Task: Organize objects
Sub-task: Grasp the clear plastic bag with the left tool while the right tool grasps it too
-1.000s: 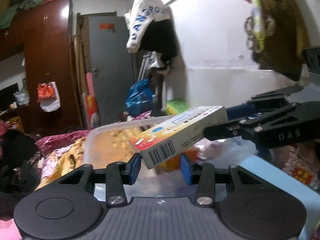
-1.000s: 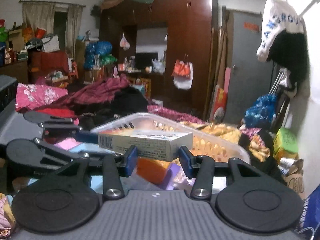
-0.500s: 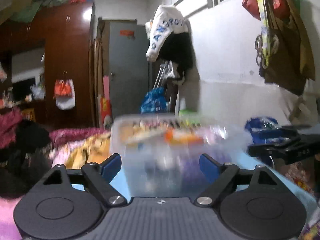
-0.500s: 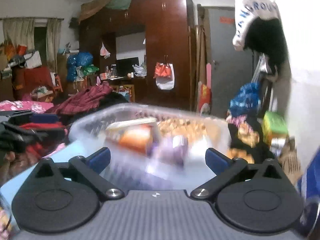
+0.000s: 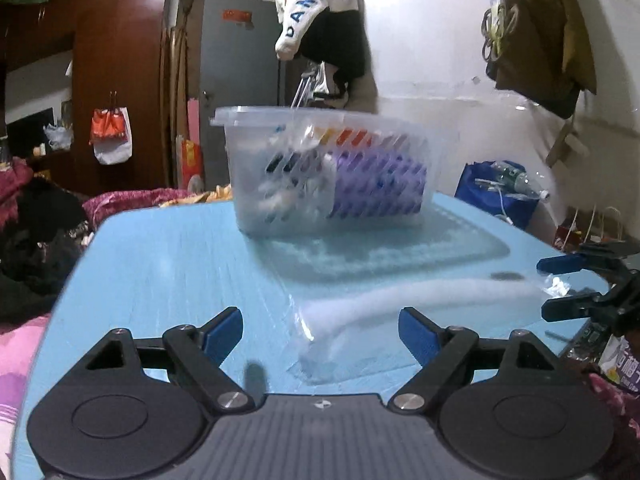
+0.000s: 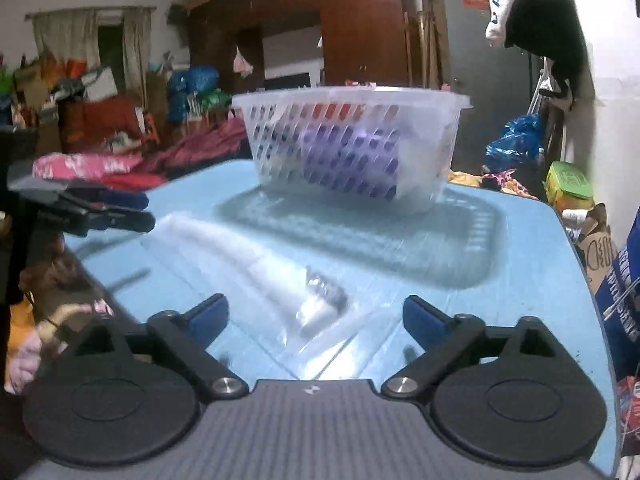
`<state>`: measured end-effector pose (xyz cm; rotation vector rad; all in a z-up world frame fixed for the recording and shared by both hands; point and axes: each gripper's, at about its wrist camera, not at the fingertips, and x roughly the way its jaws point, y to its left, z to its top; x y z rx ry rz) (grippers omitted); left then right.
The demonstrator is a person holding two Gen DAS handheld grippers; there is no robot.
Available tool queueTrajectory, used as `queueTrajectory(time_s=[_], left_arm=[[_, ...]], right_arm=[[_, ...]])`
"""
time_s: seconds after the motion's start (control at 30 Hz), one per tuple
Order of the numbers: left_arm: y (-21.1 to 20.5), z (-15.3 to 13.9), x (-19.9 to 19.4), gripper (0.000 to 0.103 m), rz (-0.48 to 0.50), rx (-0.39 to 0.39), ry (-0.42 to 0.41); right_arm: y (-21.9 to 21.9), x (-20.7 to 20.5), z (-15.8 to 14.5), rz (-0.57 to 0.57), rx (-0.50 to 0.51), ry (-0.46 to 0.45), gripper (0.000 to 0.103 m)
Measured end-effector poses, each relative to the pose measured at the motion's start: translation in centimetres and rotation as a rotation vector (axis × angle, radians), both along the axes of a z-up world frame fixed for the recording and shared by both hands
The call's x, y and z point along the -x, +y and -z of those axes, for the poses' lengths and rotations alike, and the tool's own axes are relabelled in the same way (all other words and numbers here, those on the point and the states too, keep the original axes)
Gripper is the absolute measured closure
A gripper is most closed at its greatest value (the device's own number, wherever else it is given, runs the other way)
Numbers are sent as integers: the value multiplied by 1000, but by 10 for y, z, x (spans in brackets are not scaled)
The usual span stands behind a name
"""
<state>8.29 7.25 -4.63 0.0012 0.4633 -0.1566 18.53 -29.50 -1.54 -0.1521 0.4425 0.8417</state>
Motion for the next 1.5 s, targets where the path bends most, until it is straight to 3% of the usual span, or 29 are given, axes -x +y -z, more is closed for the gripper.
queueTrajectory(time_s=[0.03,0.23,0.37,0.47,0.5,0.53,0.63,0.8,0.9,1.0,1.1,1.33,1.5], left_arm=[[1,5,0,15,4,6,5],[-4,13,-11,15,26,36,4],[-10,18,-13,16,21,17,-9],[-14,18,-12,28,36,19,-19],[-15,19,-12,36,27,5,-26],[-16,20,-11,45,17,-13,-34],[-15,20,-7,57,21,-18,-47],[-10,20,-1,65,45,9,-54],[-8,22,0,64,49,24,-64],[-14,22,0,62,58,-26,-64],[-16,22,0,62,49,-27,-65],[-14,22,10,83,60,12,-112],[-19,12,19,85,69,5,-155]], right_arm=[[2,2,3,-6,4,0,18],[3,4,12,8,12,-11,26],[-3,4,15,18,-12,-9,33],[0,3,17,20,-7,-31,38],[1,3,18,18,-2,-42,39],[2,3,18,11,-6,-46,45],[0,1,19,-4,-22,-50,60],[-2,0,18,-8,-28,-47,73],[-2,2,18,-7,-24,-53,75],[-2,3,17,-6,-16,-55,76],[-1,3,16,-3,-14,-56,76],[-1,7,14,3,-16,-71,79],[-4,12,7,6,-26,-104,80]])
